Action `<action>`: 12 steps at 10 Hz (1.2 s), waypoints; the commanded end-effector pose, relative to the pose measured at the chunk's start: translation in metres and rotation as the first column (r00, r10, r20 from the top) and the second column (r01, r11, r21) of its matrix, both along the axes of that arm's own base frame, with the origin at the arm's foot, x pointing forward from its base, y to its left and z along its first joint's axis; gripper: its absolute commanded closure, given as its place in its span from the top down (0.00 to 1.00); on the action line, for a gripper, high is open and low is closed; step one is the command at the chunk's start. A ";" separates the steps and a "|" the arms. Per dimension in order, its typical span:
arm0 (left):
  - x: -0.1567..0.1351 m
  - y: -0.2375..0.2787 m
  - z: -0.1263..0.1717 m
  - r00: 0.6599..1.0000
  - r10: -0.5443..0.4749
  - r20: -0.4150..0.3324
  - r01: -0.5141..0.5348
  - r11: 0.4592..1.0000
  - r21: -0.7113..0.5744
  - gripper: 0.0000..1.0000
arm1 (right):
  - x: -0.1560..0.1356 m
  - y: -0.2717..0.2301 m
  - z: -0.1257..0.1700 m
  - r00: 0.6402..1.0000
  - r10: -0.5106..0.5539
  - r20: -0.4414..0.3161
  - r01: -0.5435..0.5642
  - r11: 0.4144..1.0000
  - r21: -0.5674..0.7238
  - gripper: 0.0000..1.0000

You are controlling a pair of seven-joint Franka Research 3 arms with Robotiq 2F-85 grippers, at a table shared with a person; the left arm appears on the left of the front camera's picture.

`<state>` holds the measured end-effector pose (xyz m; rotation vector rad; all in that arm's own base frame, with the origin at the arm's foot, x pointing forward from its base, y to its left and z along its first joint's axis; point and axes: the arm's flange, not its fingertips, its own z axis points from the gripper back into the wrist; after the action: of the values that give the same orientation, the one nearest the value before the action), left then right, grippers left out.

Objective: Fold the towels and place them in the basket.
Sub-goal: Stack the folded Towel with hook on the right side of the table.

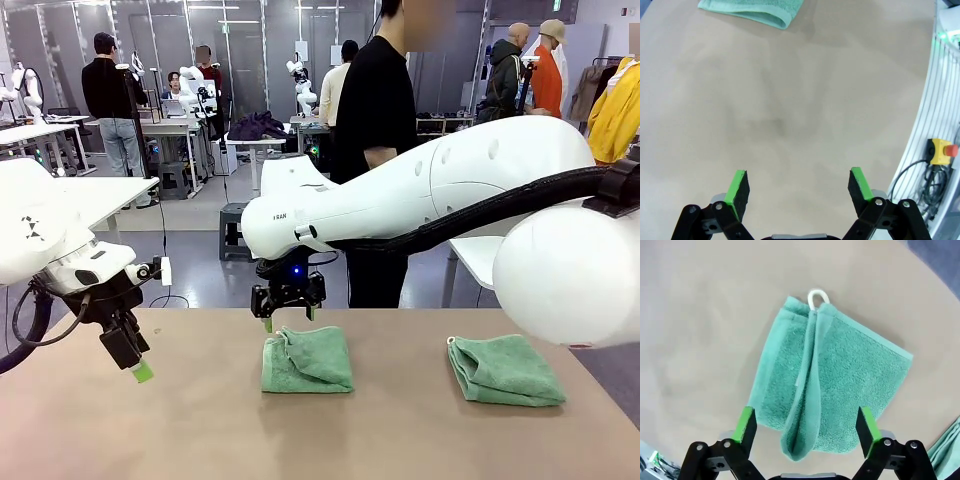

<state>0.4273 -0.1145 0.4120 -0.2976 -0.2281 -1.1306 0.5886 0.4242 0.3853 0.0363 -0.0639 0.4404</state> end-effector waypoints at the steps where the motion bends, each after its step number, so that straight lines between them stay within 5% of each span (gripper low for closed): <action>1: 0.004 0.000 0.002 1.000 -0.003 -0.003 0.003 1.000 0.011 1.00 | -0.051 -0.032 0.027 0.998 -0.015 0.061 0.009 0.995 0.102 1.00; 3: 0.004 0.000 0.002 1.000 -0.003 -0.003 0.003 1.000 0.011 1.00 | -0.082 -0.087 0.029 0.995 -0.061 0.080 0.043 0.976 0.212 1.00; 5: 0.004 0.000 0.002 1.000 -0.003 -0.003 0.003 1.000 0.011 1.00 | -0.086 -0.136 0.001 0.998 -0.070 0.005 0.064 0.942 0.330 1.00; 12: 0.004 0.000 0.002 1.000 -0.003 -0.003 0.003 1.000 0.011 1.00 | -0.040 -0.204 -0.081 0.983 -0.092 -0.157 0.169 0.785 0.596 1.00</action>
<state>0.4277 -0.1145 0.4117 -0.2979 -0.2272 -1.1310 0.5399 0.2233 0.3140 0.6278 -0.1019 0.2499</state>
